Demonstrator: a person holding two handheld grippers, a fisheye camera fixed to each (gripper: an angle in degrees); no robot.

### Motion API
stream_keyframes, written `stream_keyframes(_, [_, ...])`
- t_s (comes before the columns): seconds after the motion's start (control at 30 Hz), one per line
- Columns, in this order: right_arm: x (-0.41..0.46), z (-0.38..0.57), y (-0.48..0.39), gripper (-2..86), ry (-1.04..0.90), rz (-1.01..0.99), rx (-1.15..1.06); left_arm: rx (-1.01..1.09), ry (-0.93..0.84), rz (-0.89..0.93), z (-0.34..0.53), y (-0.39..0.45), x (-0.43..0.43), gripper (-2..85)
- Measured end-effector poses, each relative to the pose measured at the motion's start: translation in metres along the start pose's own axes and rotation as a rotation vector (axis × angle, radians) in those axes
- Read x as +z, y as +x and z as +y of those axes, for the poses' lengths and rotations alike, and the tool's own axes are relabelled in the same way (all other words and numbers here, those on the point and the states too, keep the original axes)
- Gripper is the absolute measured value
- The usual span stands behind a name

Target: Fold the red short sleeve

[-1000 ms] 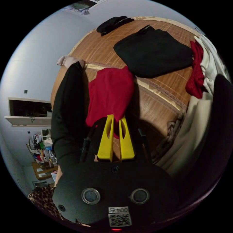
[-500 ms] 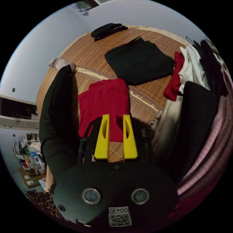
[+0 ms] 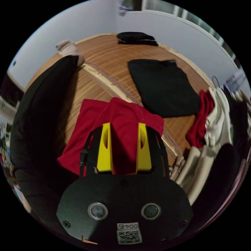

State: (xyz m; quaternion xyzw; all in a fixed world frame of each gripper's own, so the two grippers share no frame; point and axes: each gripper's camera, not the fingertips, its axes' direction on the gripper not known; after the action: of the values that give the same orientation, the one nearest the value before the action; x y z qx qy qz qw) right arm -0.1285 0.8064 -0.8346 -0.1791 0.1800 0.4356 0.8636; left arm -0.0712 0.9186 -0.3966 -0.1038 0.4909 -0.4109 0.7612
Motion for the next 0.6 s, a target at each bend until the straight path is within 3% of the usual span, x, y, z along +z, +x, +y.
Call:
stream_keyframes(0.13, [-0.018,0.013,0.032,13.4,0.014,-0.063,0.109,0.003,-0.004,0.004,-0.001,-0.001,0.003,1.2])
stream_keyframes(0.3, [-0.061,-0.009,0.037,12.4,0.164,-0.025,0.071,0.0,-0.005,0.013,-0.002,-0.002,0.005,1.1])
stream_keyframes(0.6, [-0.019,-0.094,0.057,12.7,-0.163,0.132,0.014,0.005,-0.008,0.014,-0.003,-0.003,0.01,1.1])
